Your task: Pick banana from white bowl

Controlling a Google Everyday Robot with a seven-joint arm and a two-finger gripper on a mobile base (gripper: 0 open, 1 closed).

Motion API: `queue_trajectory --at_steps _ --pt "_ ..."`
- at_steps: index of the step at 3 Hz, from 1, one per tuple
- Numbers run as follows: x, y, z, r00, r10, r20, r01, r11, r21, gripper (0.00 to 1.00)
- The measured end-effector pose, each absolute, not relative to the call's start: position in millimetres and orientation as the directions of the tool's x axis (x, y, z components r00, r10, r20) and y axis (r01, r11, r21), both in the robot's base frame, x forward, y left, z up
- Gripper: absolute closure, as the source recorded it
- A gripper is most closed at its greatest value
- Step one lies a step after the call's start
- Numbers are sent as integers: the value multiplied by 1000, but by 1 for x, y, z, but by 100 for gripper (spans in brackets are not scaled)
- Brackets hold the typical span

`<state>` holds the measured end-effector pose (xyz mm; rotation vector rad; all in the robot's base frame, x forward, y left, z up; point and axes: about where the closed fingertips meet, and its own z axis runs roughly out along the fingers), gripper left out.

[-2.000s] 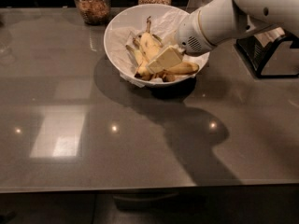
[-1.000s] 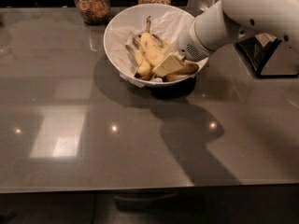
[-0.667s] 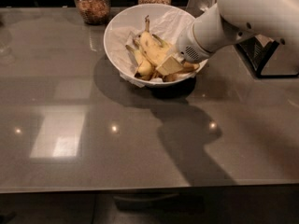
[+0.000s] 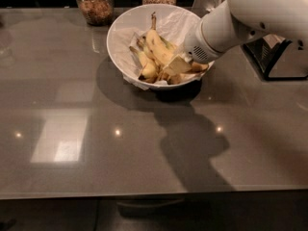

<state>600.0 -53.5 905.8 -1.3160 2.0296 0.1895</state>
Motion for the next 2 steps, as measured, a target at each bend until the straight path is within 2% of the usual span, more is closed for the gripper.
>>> queue_trajectory --at_steps 1,2 --pt "590 -55 927 -223 -764 -605 -850 456 -263 100" --pt "575 -62 941 -230 -772 -593 -875 430 -220 100"
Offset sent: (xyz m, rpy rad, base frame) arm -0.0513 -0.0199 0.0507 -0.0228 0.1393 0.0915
